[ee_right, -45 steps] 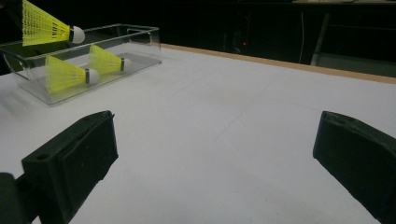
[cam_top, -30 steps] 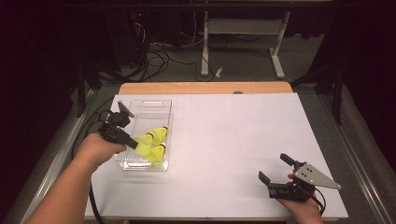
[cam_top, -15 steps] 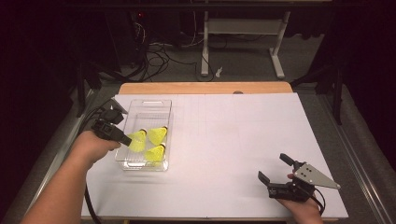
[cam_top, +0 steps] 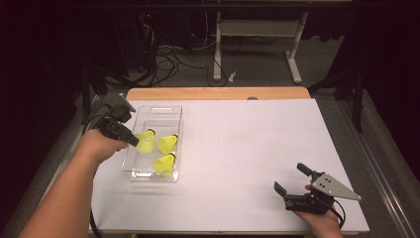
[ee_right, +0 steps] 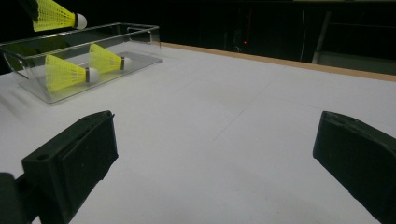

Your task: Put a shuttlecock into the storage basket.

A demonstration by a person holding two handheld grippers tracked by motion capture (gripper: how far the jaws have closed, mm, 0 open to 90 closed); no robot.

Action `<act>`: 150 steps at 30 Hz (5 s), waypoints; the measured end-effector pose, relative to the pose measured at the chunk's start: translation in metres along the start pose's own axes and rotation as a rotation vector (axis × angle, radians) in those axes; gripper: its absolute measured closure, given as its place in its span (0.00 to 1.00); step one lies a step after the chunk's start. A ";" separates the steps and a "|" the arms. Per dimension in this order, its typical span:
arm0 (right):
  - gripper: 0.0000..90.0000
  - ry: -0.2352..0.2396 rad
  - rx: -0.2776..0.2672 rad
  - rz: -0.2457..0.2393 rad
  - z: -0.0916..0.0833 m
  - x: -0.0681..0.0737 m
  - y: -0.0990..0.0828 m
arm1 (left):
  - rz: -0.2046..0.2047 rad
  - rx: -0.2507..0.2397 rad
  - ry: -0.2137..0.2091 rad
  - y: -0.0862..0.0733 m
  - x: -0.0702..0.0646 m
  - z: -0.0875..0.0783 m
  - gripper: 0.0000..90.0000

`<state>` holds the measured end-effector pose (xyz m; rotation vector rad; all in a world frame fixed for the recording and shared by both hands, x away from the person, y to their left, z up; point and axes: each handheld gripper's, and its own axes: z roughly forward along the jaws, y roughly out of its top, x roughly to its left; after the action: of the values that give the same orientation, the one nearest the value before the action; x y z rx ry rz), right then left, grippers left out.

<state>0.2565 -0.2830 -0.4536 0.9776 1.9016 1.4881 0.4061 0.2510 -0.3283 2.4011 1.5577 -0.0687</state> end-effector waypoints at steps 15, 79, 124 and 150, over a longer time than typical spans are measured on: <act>0.00 0.001 0.008 0.003 0.002 0.000 -0.001 | -0.031 -0.018 0.001 0.009 0.010 0.015 0.99; 0.00 0.000 0.003 0.003 0.000 -0.001 -0.001 | -0.089 0.079 0.092 0.014 0.020 0.072 0.98; 0.00 -0.001 0.001 0.007 0.000 -0.002 -0.001 | -0.046 0.119 0.077 0.015 0.012 0.077 0.81; 0.00 0.004 -0.007 0.001 -0.001 0.001 0.001 | -0.022 0.122 0.016 0.003 -0.005 0.048 0.54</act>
<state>0.2556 -0.2827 -0.4527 0.9735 1.8977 1.4981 0.4117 0.2331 -0.3733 2.4829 1.6311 -0.1532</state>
